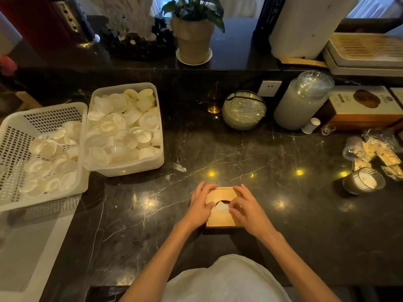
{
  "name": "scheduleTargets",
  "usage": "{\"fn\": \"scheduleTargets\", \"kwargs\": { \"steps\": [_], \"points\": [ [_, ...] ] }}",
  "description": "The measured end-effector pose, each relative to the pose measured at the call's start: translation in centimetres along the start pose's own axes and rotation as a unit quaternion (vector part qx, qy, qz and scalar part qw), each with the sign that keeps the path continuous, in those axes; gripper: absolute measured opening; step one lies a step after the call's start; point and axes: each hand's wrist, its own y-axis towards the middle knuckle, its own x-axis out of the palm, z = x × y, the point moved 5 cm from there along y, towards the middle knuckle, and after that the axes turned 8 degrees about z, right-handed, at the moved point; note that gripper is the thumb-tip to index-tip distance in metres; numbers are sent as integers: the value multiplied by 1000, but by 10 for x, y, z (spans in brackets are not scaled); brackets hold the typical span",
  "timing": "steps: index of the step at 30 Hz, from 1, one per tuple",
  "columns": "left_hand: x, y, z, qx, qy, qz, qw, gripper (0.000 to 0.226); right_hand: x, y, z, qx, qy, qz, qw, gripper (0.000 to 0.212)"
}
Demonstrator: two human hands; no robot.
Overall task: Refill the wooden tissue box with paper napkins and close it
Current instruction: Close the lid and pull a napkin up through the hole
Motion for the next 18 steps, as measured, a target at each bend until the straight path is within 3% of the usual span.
{"fn": "scheduleTargets", "kwargs": {
  "steps": [3,8,11,18],
  "points": [
    [2,-4,7,69,98,-19,993,26,1,-8,6,-11,19,9,1000,6],
    [4,-4,16,101,172,-60,978,27,3,-11,10,-42,10,38,998,8],
    [2,-2,23,85,206,-36,974,15,1,-12,9,-63,6,47,997,7],
    [14,-2,40,92,340,-9,936,25,1,-11,9,-70,6,60,996,6]
  ]
}}
